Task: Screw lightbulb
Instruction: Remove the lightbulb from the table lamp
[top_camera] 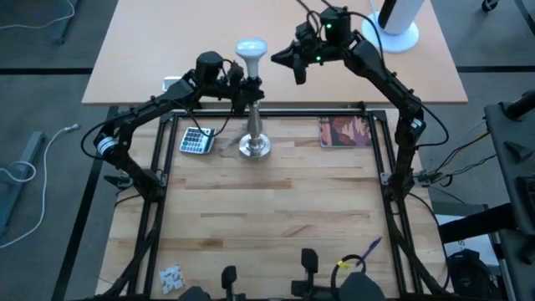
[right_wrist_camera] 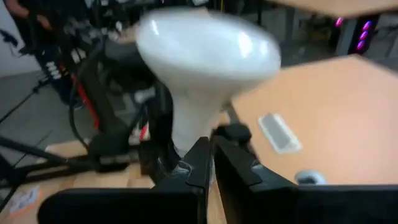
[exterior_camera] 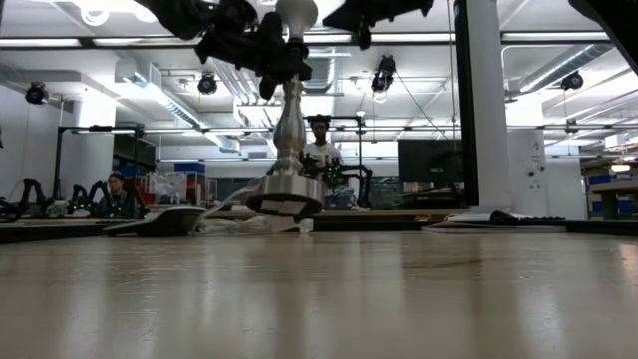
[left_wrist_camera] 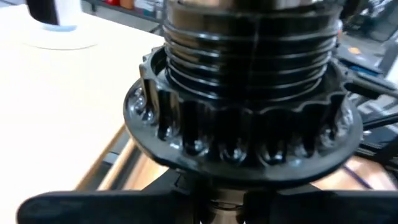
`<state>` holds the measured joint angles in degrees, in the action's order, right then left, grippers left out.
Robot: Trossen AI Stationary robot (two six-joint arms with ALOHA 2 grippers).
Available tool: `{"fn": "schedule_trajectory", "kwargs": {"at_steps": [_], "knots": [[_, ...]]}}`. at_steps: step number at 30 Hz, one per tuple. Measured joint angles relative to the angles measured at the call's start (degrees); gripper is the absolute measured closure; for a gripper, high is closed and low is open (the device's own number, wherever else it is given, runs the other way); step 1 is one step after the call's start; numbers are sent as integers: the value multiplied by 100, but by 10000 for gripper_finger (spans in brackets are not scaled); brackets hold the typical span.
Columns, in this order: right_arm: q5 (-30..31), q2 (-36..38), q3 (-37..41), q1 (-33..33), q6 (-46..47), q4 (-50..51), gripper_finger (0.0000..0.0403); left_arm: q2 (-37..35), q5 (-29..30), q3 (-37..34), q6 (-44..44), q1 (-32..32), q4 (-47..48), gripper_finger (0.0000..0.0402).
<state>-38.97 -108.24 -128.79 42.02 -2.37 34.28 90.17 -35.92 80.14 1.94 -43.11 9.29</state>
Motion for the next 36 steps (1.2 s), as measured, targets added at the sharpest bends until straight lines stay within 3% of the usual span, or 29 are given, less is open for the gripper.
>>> {"fn": "schedule_trajectory", "kwargs": {"at_steps": [6,10,15,23,31,36], "knots": [[29,-28,-99,-79,387,-247,364,7,805,396,-168,117,80,342],[456,-31,-98,-141,464,-322,314,4,1401,686,-468,234,186,342],[511,-31,-96,-199,540,-743,237,28,2107,1006,-753,428,301,342],[521,-97,-85,-398,437,-1245,160,178,2653,1270,-831,680,493,342],[576,-293,-85,-462,778,-1354,145,205,2781,1267,-859,873,498,342],[349,-298,-85,-448,723,-1692,196,197,2655,1291,-1009,867,628,342]]}}
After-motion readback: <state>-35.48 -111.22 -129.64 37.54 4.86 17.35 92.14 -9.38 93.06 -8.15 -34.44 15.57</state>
